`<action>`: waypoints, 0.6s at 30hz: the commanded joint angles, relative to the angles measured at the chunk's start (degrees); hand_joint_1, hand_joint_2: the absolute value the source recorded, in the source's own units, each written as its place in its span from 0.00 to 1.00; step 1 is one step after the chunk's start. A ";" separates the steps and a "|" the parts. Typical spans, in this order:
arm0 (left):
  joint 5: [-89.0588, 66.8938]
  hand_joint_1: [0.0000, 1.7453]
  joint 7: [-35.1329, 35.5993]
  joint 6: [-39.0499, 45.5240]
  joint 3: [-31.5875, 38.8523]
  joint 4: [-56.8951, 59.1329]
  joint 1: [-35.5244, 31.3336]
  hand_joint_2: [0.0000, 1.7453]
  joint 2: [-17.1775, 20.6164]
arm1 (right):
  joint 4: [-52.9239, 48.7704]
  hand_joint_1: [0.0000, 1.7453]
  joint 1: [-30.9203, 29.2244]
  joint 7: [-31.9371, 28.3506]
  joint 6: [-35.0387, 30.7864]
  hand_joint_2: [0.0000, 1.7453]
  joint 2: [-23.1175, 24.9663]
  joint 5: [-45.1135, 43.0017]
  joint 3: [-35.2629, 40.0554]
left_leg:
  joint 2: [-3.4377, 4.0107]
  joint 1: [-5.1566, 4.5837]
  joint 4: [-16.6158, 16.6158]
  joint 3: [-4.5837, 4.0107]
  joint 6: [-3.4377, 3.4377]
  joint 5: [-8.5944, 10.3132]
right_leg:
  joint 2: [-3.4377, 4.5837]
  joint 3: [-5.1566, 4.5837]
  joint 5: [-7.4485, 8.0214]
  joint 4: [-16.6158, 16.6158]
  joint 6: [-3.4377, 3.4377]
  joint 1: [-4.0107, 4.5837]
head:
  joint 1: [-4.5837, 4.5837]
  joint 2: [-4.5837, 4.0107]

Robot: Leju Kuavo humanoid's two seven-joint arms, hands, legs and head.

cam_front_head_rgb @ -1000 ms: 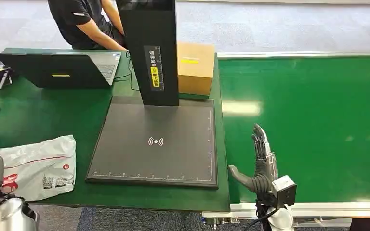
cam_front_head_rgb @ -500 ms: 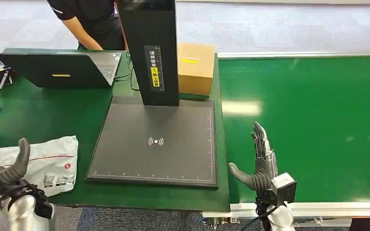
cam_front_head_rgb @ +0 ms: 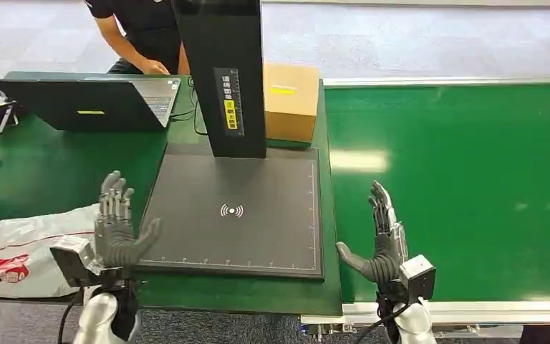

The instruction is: Moved the parcel from conveyor to table for the left to box.

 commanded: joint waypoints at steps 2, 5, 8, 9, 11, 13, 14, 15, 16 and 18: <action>1.08 0.00 0.33 -6.28 -8.51 6.34 -0.36 1.00 1.15 | 3.71 0.00 -0.81 -0.61 0.00 1.00 -2.23 -0.18 1.29 | -0.04 -0.01 -0.29 0.28 0.05 0.08 | -0.07 0.32 0.06 -0.31 -0.08 0.02 | 0.00 0.00; 0.05 0.00 -0.03 -6.56 -8.99 7.33 -0.45 1.00 1.25 | 2.79 0.00 -0.22 -0.62 -0.10 1.00 -2.01 -0.22 0.97 | -0.05 -0.02 -0.11 0.15 0.02 0.01 | -0.07 0.16 -0.01 -0.10 -0.03 -0.01 | 0.00 0.00; -0.62 0.00 -0.45 -6.25 -8.63 7.61 -0.41 1.00 0.97 | 1.82 0.00 0.34 -0.61 -0.15 1.00 -1.79 -0.22 0.49 | -0.06 0.00 -0.23 0.25 0.04 0.04 | -0.09 0.28 0.02 -0.25 -0.07 0.02 | 0.00 0.00; -0.71 0.00 -0.57 -6.50 -8.57 7.56 -0.40 1.00 0.98 | 1.67 0.00 0.46 -0.57 -0.16 1.00 -1.67 -0.23 0.31 | -0.04 -0.01 -0.10 0.15 0.02 0.00 | -0.05 0.15 -0.02 -0.09 -0.04 0.00 | 0.00 0.00; -0.84 0.00 -1.02 -7.24 -8.40 7.56 -0.50 1.00 0.99 | 1.75 0.00 0.46 -0.47 -0.09 1.00 -1.49 -0.23 0.20 | -0.10 -0.01 -0.17 0.19 0.03 0.04 | -0.12 0.22 0.00 -0.17 -0.07 0.01 | 0.02 0.00; -1.44 0.00 -1.41 -7.15 -8.61 7.57 -0.63 1.00 1.10 | 1.92 0.00 0.42 -0.43 -0.03 1.00 -1.38 -0.21 0.29 | -0.05 -0.01 -0.13 0.17 0.02 0.02 | -0.06 0.17 0.00 -0.13 -0.06 0.01 | 0.00 0.00; -1.55 0.00 -1.38 -7.42 -8.51 7.84 -0.71 1.00 1.06 | 2.12 0.00 0.28 -0.39 0.06 1.00 -1.38 -0.18 0.31 | -0.06 0.01 -0.18 0.21 0.02 0.04 | -0.08 0.22 0.01 -0.18 -0.07 0.02 | 0.02 0.00; -1.64 0.00 -1.39 -7.43 -8.43 7.88 -0.72 1.00 0.97 | 2.22 0.00 0.20 -0.39 0.08 1.00 -1.35 -0.17 0.31 | -0.03 0.00 -0.10 0.14 0.01 0.02 | -0.05 0.13 0.00 -0.09 -0.05 0.01 | -0.02 0.00; -1.75 0.00 -1.43 -7.47 -8.34 7.80 -0.69 1.00 0.87 | 2.21 0.00 0.17 -0.38 0.12 1.00 -1.33 -0.15 0.29 | -0.03 0.00 -0.15 0.19 0.02 0.03 | -0.05 0.19 0.00 -0.14 -0.06 0.01 | 0.00 0.00; -1.76 0.00 -1.43 -7.47 -8.28 7.77 -0.66 1.00 0.84 | 2.21 0.00 0.16 -0.38 0.16 1.00 -1.33 -0.13 0.31 | -0.04 -0.01 -0.13 0.17 0.02 0.02 | -0.05 0.17 0.00 -0.12 -0.06 0.01 | 0.00 0.00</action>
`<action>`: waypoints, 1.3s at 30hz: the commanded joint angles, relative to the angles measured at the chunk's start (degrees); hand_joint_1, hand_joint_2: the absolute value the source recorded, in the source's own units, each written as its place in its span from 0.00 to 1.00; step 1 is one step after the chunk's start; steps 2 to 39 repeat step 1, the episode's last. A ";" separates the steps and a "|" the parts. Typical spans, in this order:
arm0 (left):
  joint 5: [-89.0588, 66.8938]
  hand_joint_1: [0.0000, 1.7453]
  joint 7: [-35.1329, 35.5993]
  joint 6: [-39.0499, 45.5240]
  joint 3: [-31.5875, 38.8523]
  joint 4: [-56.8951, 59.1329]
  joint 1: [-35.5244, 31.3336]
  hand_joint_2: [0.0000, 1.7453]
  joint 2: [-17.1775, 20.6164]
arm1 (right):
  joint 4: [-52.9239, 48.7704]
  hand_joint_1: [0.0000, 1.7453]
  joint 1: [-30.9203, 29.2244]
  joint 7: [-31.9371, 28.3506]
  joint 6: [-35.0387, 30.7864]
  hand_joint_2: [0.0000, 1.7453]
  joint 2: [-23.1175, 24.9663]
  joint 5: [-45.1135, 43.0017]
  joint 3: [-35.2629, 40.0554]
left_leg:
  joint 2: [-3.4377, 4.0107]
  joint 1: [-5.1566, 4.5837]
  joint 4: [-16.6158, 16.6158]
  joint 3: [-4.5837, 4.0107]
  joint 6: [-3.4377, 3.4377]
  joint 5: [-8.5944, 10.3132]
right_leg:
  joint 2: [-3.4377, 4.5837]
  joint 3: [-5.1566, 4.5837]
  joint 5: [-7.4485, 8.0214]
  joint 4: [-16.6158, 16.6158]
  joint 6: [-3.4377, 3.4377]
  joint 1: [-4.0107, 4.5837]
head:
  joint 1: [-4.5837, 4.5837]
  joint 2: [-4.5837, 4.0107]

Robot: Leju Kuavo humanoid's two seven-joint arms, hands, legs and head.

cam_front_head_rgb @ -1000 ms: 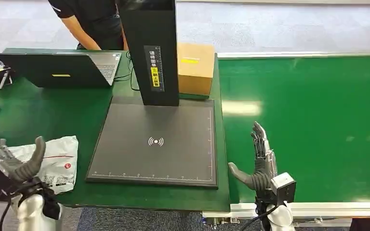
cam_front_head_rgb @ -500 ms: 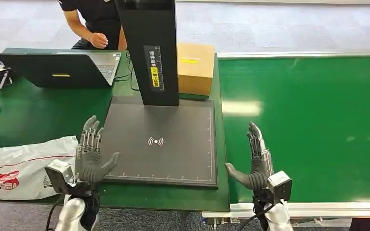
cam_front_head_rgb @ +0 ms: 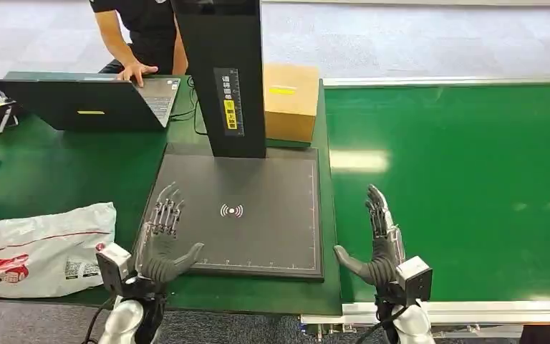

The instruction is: Moved the parcel from conveyor to table for the left to box.

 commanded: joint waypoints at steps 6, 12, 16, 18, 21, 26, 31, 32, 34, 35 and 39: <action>-0.60 0.00 -0.12 -0.50 -0.69 4.29 -1.29 1.00 0.78 | 1.37 0.00 -0.31 -0.38 0.20 1.00 -0.85 -0.11 -0.33 | -0.04 0.00 -0.15 0.18 0.02 0.03 | -0.06 0.20 0.01 -0.15 -0.07 0.01 | -0.02 0.00; -0.60 0.00 -0.12 -0.50 -0.69 4.29 -1.29 1.00 0.78 | 1.37 0.00 -0.31 -0.38 0.20 1.00 -0.85 -0.11 -0.33 | -0.04 0.00 -0.15 0.18 0.02 0.03 | -0.06 0.20 0.01 -0.15 -0.07 0.01 | -0.02 0.00; -0.60 0.00 -0.12 -0.50 -0.69 4.29 -1.29 1.00 0.78 | 1.37 0.00 -0.31 -0.38 0.20 1.00 -0.85 -0.11 -0.33 | -0.04 0.00 -0.15 0.18 0.02 0.03 | -0.06 0.20 0.01 -0.15 -0.07 0.01 | -0.02 0.00; -0.60 0.00 -0.12 -0.50 -0.69 4.29 -1.29 1.00 0.78 | 1.37 0.00 -0.31 -0.38 0.20 1.00 -0.85 -0.11 -0.33 | -0.04 0.00 -0.15 0.18 0.02 0.03 | -0.06 0.20 0.01 -0.15 -0.07 0.01 | -0.02 0.00; -0.60 0.00 -0.12 -0.50 -0.69 4.29 -1.29 1.00 0.78 | 1.37 0.00 -0.31 -0.38 0.20 1.00 -0.85 -0.11 -0.33 | -0.04 0.00 -0.15 0.18 0.02 0.03 | -0.06 0.20 0.01 -0.15 -0.07 0.01 | -0.02 0.00; -0.60 0.00 -0.12 -0.50 -0.69 4.29 -1.29 1.00 0.78 | 1.37 0.00 -0.31 -0.38 0.20 1.00 -0.85 -0.11 -0.33 | -0.04 0.00 -0.15 0.18 0.02 0.03 | -0.06 0.20 0.01 -0.15 -0.07 0.01 | -0.02 0.00; -0.60 0.00 -0.12 -0.50 -0.69 4.29 -1.29 1.00 0.78 | 1.37 0.00 -0.31 -0.38 0.20 1.00 -0.85 -0.11 -0.33 | -0.04 0.00 -0.15 0.18 0.02 0.03 | -0.06 0.20 0.01 -0.15 -0.07 0.01 | -0.02 0.00; -0.60 0.00 -0.12 -0.50 -0.69 4.29 -1.29 1.00 0.78 | 1.37 0.00 -0.31 -0.38 0.20 1.00 -0.85 -0.11 -0.33 | -0.04 0.00 -0.15 0.18 0.02 0.03 | -0.06 0.20 0.01 -0.15 -0.07 0.01 | -0.02 0.00; -0.60 0.00 -0.12 -0.50 -0.69 4.29 -1.29 1.00 0.78 | 1.37 0.00 -0.31 -0.38 0.20 1.00 -0.85 -0.11 -0.33 | -0.04 0.00 -0.15 0.18 0.02 0.03 | -0.06 0.20 0.01 -0.15 -0.07 0.01 | -0.02 0.00; -0.60 0.00 -0.12 -0.50 -0.69 4.29 -1.29 1.00 0.78 | 1.37 0.00 -0.31 -0.38 0.20 1.00 -0.85 -0.11 -0.33 | -0.04 0.00 -0.15 0.18 0.02 0.03 | -0.06 0.20 0.01 -0.15 -0.07 0.01 | -0.02 0.00; -0.60 0.00 -0.12 -0.50 -0.69 4.29 -1.29 1.00 0.78 | 1.37 0.00 -0.31 -0.38 0.20 1.00 -0.85 -0.11 -0.33 | -0.04 0.00 -0.15 0.18 0.02 0.03 | -0.06 0.20 0.01 -0.15 -0.07 0.01 | -0.02 0.00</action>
